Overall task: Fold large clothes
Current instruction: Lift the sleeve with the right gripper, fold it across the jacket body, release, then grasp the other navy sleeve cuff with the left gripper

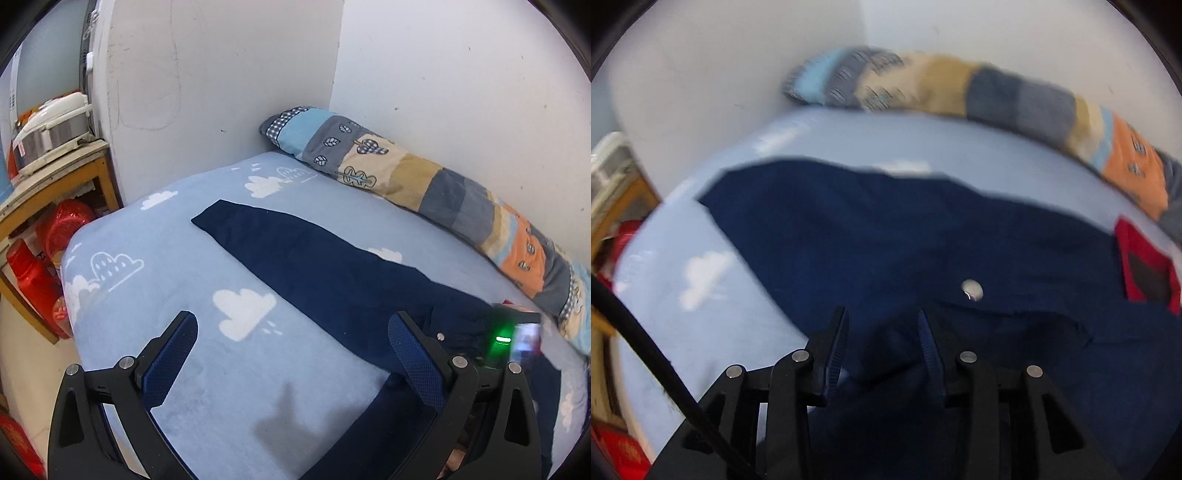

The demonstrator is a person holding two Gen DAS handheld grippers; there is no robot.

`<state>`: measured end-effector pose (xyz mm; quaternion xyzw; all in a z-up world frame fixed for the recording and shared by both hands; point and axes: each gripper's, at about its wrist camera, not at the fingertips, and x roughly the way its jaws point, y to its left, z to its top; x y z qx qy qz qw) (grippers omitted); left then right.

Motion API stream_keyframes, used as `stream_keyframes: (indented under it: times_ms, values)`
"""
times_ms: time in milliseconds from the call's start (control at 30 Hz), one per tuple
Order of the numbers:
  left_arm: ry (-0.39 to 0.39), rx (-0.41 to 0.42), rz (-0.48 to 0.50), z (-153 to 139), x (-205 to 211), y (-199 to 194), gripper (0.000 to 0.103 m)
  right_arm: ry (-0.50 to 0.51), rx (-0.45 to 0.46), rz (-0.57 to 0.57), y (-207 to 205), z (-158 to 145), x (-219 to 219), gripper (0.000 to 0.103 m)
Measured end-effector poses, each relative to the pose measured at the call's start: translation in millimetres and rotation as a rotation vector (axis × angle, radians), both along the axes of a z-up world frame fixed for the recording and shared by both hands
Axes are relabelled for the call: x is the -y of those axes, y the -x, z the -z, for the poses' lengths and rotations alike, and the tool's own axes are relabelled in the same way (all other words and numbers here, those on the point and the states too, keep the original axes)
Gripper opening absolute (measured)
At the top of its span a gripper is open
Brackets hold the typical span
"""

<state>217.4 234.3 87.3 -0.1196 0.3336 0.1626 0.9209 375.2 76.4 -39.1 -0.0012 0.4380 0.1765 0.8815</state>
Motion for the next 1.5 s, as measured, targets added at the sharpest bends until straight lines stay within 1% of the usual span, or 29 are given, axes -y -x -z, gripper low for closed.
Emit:
stream_keyframes:
  times_ms: [33,100,133,167,233,300,333,367,400,433,500,533,567,600,633,667,700,733,800,833,933,967,1033,1100,1133,1200,1267,1367,1500]
  values:
    - [0.002,0.003,-0.001,-1,0,0,0.103,-0.026,0.035,0.005,4,-10,8,0.069]
    - [-0.002,-0.001,0.000,0,0,-1,0.103,-0.048,0.099,0.070,11,-30,37,0.081]
    - [-0.005,-0.006,-0.006,1,1,-2,0.103,-0.018,0.110,0.114,10,-31,54,0.081]
    - [0.005,-0.015,-0.003,3,1,-4,0.103,0.023,0.097,0.150,7,-26,70,0.081]
    - [0.035,-0.037,0.008,7,2,-8,0.103,0.066,-0.014,0.198,-2,7,102,0.080]
    - [0.058,-0.049,0.020,10,5,-11,0.103,0.113,-0.114,0.219,-6,41,117,0.078]
    - [0.051,-0.049,0.025,11,7,-12,0.103,0.166,-0.173,0.216,-7,60,122,0.078]
    - [0.018,-0.050,0.028,11,11,-14,0.103,0.188,-0.167,0.191,-3,66,124,0.078]
    - [-0.003,-0.050,0.030,11,12,-15,0.103,0.179,-0.148,0.187,3,59,127,0.076]
    - [-0.021,-0.049,0.031,11,12,-16,0.103,0.139,-0.128,0.191,6,48,131,0.076]
    - [-0.010,-0.062,0.041,14,6,-22,0.103,0.052,-0.066,0.206,16,20,143,0.077]
    - [0.013,-0.080,0.050,17,1,-27,0.103,0.030,-0.034,0.211,22,9,147,0.081]
    - [0.044,-0.102,0.062,21,-6,-33,0.103,0.041,-0.014,0.221,26,6,148,0.085]
    - [0.073,-0.120,0.064,25,-13,-38,0.103,0.066,-0.022,0.218,29,8,148,0.090]
    - [0.102,-0.137,0.060,29,-20,-43,0.103,0.100,-0.073,0.192,28,21,146,0.090]
    - [0.127,-0.159,0.064,33,-28,-50,0.103,0.140,-0.155,0.163,22,38,141,0.088]
    - [0.159,-0.184,0.067,39,-37,-57,0.103,0.177,-0.215,0.150,24,52,143,0.071]
    - [0.190,-0.198,0.060,44,-45,-62,0.103,0.183,-0.201,0.149,28,53,143,0.065]
    - [0.298,-0.227,0.057,57,-68,-72,0.103,0.116,-0.131,0.131,54,25,150,0.066]
    - [0.368,-0.233,0.052,64,-82,-76,0.103,0.091,-0.105,0.121,69,9,152,0.067]
    - [0.568,-0.213,-0.015,85,-131,-90,0.103,0.069,-0.029,0.073,122,-31,160,0.078]
    - [0.623,-0.202,-0.039,92,-150,-98,0.103,0.066,-0.006,0.043,143,-40,158,0.080]
    - [0.668,-0.194,-0.092,104,-181,-113,0.100,0.063,0.053,0.002,186,-56,158,0.080]
    - [0.716,-0.187,-0.131,122,-209,-130,0.087,0.054,0.073,0.007,208,-58,166,0.081]
    - [0.757,-0.187,-0.157,133,-222,-138,0.077,0.041,0.075,0.015,212,-58,166,0.081]
    - [0.890,-0.164,-0.195,158,-244,-150,0.073,0.008,0.077,0.034,213,-53,173,0.081]
    - [0.982,-0.092,-0.231,173,-261,-157,0.071,0.007,0.071,0.043,205,-47,174,0.081]
    - [1.013,-0.026,-0.237,184,-277,-175,0.071,0.017,0.088,0.042,197,-46,175,0.081]
    - [1.006,0.000,-0.267,199,-291,-198,0.068,-0.027,0.091,0.037,185,-43,178,0.081]
